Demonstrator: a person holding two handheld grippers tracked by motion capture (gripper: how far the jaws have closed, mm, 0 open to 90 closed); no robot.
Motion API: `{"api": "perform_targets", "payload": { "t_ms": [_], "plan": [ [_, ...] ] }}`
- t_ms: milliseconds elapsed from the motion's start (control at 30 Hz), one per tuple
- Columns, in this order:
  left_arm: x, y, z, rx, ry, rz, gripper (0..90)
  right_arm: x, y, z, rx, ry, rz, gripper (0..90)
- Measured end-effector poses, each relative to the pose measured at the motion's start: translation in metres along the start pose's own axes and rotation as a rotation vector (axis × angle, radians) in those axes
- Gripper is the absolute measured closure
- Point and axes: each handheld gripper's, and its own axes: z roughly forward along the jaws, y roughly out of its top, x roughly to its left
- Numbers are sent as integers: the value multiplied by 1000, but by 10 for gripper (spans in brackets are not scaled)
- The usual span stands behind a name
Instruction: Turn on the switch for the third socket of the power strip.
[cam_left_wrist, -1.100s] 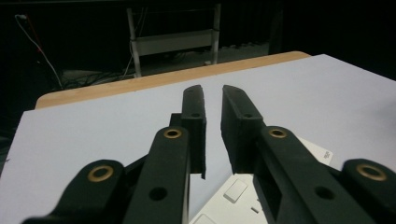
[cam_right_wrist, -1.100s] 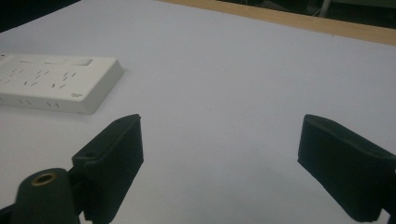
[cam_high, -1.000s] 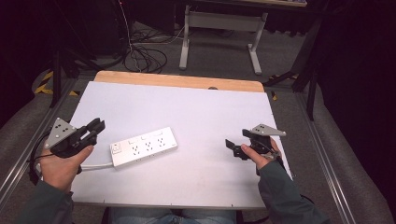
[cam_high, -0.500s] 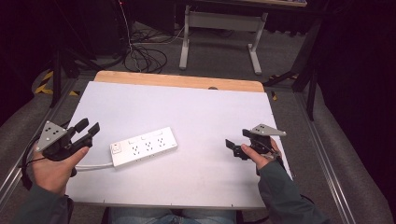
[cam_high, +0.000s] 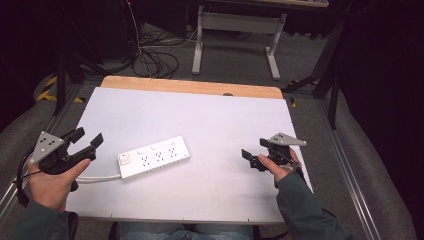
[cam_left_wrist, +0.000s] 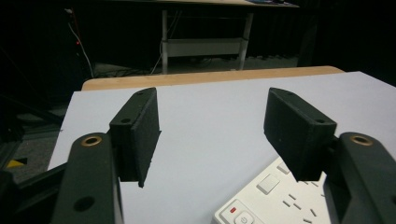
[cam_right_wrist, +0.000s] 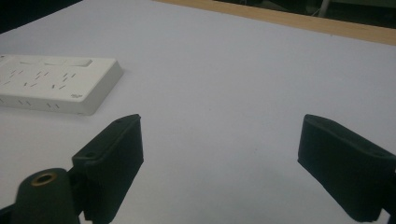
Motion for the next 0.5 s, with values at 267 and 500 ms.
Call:
{"api": "perform_targets", "payload": {
  "t_ms": [267, 500],
  "plan": [
    [2, -1, -1, 0, 7, -8, 276, 0, 0, 0, -2, -1, -2, 146],
    [1, -1, 0, 5, 9, -11, 172, 0, 0, 0, -2, -1, -2, 146]
  ]
}}
